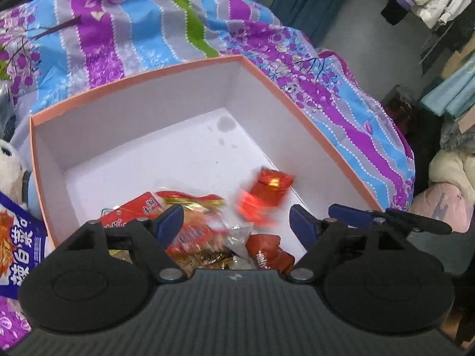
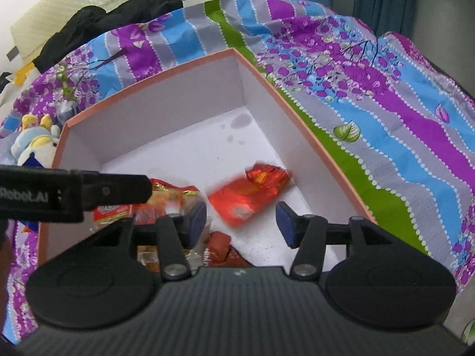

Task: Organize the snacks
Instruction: 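Lower both snacks into the pink box and open both grippers, then withdraw both grippers from the box toward the remaining snacks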

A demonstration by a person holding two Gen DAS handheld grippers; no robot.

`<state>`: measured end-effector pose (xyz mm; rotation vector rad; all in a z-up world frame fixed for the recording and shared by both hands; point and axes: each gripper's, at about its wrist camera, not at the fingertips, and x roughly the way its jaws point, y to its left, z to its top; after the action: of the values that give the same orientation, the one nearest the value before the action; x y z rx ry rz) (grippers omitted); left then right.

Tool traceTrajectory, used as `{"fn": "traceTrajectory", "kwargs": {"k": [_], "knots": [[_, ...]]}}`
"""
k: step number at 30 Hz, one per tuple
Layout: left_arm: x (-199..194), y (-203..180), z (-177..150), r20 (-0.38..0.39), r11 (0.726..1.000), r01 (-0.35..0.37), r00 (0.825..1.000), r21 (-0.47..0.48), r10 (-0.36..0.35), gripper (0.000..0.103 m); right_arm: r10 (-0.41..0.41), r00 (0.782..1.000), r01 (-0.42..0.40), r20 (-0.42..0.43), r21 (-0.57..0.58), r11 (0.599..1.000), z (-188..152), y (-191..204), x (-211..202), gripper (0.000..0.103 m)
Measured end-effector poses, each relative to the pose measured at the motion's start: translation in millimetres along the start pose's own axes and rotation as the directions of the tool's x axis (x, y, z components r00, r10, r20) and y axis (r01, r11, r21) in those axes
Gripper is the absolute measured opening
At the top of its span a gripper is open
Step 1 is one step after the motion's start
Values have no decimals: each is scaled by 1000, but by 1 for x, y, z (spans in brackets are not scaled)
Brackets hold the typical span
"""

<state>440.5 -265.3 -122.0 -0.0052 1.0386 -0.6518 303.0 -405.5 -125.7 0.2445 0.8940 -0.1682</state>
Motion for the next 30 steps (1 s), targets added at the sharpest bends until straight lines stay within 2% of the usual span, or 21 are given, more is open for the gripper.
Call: {"fn": "traceTrajectory", "kwargs": {"k": [5, 10, 14, 18, 23, 30], "knots": [[-22, -3, -9, 85, 1000, -5, 996, -1, 5, 82, 9, 998, -9, 60, -9, 1000, -7, 0, -15, 54], [-72, -5, -29, 176, 999, -36, 984, -30, 40, 82, 35, 991, -32, 128, -30, 999, -17, 7, -46, 54], [-125, -14, -59, 246, 996, -74, 966, -51, 84, 82, 74, 979, -59, 189, -84, 995, -28, 19, -83, 54], [-175, -17, -89, 283, 992, -82, 953, -100, 107, 82, 109, 966, -90, 235, -90, 992, -38, 29, -127, 54], [-228, -22, -126, 333, 986, -129, 930, -106, 158, 82, 150, 944, -120, 293, -116, 986, -53, 46, -172, 54], [-286, -23, -180, 376, 972, -177, 899, -155, 224, 82, 225, 921, -183, 318, -157, 970, -82, 66, -210, 55]]}}
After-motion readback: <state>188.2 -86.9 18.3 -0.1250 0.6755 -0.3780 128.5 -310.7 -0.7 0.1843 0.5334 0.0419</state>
